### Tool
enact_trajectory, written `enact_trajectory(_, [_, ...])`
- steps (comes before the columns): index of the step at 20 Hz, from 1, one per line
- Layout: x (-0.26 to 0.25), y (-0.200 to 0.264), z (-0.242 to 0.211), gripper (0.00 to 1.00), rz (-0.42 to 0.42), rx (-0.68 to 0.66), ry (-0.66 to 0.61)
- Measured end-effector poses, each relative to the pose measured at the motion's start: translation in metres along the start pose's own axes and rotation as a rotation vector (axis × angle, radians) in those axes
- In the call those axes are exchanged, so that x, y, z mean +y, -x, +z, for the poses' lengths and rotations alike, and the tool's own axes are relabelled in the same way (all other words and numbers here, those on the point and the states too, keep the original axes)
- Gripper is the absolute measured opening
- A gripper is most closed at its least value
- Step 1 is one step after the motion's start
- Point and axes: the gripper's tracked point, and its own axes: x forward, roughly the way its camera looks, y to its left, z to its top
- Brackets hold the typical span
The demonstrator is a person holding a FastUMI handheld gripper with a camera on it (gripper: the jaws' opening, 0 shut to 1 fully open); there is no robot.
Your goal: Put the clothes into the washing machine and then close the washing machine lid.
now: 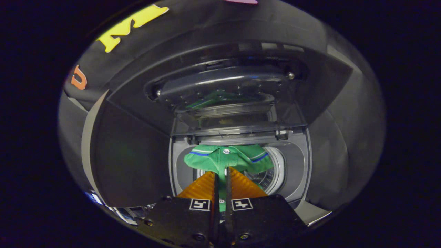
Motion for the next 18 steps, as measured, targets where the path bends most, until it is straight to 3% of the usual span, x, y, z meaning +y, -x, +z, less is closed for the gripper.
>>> enact_trajectory(6, [0.001, -0.014, -0.006, 0.14, 0.011, 0.009, 0.000])
enact_trajectory(12, [0.011, 0.007, 0.012, 0.35, 0.045, -0.098, 0.040])
enact_trajectory(13, [0.014, 0.008, 0.016, 0.46, 0.063, -0.128, 0.045])
enact_trajectory(18, [0.024, 0.047, 0.055, 0.50, 0.104, -0.285, 0.096])
